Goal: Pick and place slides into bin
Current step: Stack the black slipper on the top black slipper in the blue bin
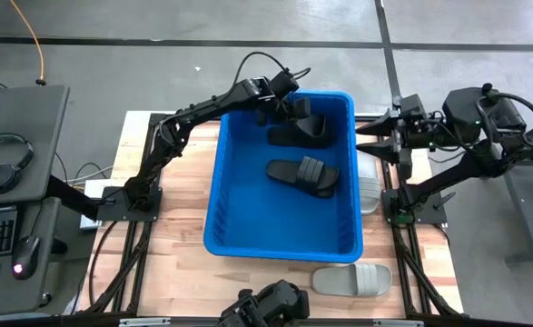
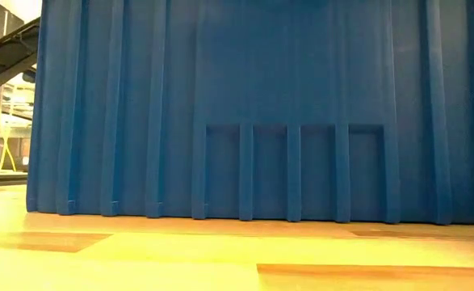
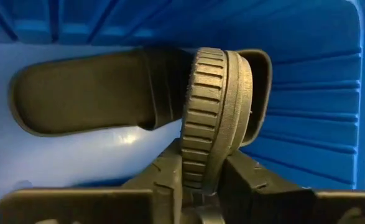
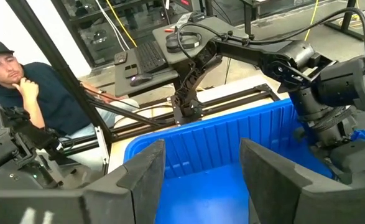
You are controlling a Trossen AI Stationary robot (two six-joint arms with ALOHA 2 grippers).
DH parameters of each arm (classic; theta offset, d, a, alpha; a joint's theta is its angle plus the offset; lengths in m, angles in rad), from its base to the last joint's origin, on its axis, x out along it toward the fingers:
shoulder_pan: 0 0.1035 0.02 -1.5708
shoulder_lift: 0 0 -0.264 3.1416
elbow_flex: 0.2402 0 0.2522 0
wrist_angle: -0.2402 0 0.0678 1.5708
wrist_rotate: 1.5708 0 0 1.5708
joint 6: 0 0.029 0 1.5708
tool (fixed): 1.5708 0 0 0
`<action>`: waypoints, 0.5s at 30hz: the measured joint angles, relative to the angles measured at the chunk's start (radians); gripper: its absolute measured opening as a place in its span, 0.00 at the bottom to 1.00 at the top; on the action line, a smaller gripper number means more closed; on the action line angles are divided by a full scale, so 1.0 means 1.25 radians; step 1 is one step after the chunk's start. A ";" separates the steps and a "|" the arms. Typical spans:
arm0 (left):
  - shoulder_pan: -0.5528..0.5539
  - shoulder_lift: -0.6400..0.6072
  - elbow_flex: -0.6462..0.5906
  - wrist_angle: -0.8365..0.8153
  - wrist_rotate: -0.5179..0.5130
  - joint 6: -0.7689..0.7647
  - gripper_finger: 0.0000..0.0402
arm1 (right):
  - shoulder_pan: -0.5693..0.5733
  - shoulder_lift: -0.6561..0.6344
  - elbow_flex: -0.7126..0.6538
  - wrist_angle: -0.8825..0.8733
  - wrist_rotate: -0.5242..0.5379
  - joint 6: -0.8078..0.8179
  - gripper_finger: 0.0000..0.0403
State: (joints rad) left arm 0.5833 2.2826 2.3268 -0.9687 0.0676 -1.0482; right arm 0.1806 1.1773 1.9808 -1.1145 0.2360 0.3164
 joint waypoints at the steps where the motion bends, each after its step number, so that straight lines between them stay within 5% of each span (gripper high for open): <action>1: 0.003 0.000 0.000 0.000 -0.004 0.002 0.19 | 0.000 0.001 0.000 0.000 0.000 -0.001 0.48; 15: 0.037 0.000 0.000 -0.096 -0.006 0.091 0.61 | 0.000 0.012 0.000 0.002 -0.006 -0.002 0.48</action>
State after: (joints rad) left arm 0.6298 2.2825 2.3272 -1.0885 0.0603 -0.9347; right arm 0.1806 1.1923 1.9808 -1.1125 0.2287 0.3138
